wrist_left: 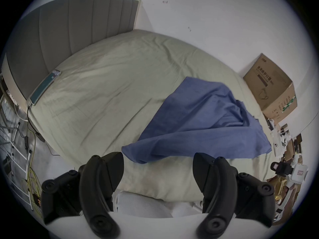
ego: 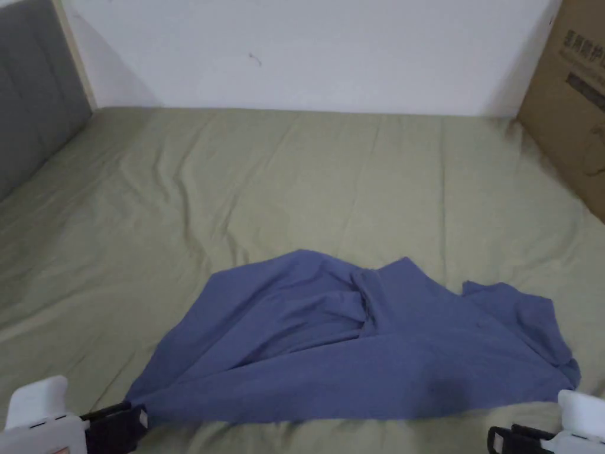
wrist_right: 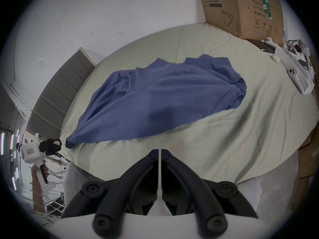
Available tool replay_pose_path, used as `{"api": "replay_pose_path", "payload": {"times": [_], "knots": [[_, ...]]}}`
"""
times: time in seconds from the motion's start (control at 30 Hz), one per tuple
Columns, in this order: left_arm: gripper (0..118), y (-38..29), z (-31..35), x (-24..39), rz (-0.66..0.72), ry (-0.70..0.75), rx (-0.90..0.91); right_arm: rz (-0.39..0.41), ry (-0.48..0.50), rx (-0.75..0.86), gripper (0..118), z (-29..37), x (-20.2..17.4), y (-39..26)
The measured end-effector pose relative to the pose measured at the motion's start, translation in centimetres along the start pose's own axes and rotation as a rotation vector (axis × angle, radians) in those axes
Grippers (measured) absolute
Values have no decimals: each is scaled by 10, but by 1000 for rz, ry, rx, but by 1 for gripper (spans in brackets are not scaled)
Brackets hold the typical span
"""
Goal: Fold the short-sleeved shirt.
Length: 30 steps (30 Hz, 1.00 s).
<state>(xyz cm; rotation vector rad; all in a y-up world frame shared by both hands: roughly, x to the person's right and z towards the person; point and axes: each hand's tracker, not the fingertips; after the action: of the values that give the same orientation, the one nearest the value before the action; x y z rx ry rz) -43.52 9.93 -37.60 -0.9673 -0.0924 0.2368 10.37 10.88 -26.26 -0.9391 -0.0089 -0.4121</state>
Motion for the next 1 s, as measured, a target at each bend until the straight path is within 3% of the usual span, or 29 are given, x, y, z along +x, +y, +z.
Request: {"api": "replay_pose_path", "payload": {"times": [0.17,0.2,0.23,0.27,0.3,0.47,0.57,0.7,0.73,0.77,0.83,0.87,0.9,1.0], "knots": [[91,-1,-38,6,-128,81,-48,-8,7,-38,5,-10,-2,-2],[84,0,-43,7,-148,80,-40,-7,9,-43,5,-11,-4,-3],[56,-1,-45,12,-154,72,-38,-9,12,-51,5,-13,-4,-3],[19,0,-51,15,-182,63,-61,-13,10,-58,5,-16,-4,-3],[8,1,-54,17,-189,86,-69,-16,9,-68,5,-18,-4,-4],[8,-1,-53,32,-278,140,-63,-45,15,-90,5,-22,-5,-4],[8,1,-40,33,-263,106,-61,-53,39,-98,5,-19,-4,7],[8,13,-22,30,-223,57,-35,-1,90,-55,5,-15,-10,57],[8,15,-19,30,-218,50,-29,17,87,-39,12,-18,-10,75],[8,20,-16,33,-207,41,-19,22,87,-34,35,-24,-10,97],[8,26,-11,34,-183,20,-10,39,75,-47,111,-46,-11,140],[8,28,-10,35,-179,9,-3,67,67,-43,118,-60,-11,161],[8,31,-7,42,-178,7,-5,110,78,-28,118,-75,-11,183],[8,36,-8,50,-185,13,-4,136,-32,-73,117,-134,-9,244]]}}
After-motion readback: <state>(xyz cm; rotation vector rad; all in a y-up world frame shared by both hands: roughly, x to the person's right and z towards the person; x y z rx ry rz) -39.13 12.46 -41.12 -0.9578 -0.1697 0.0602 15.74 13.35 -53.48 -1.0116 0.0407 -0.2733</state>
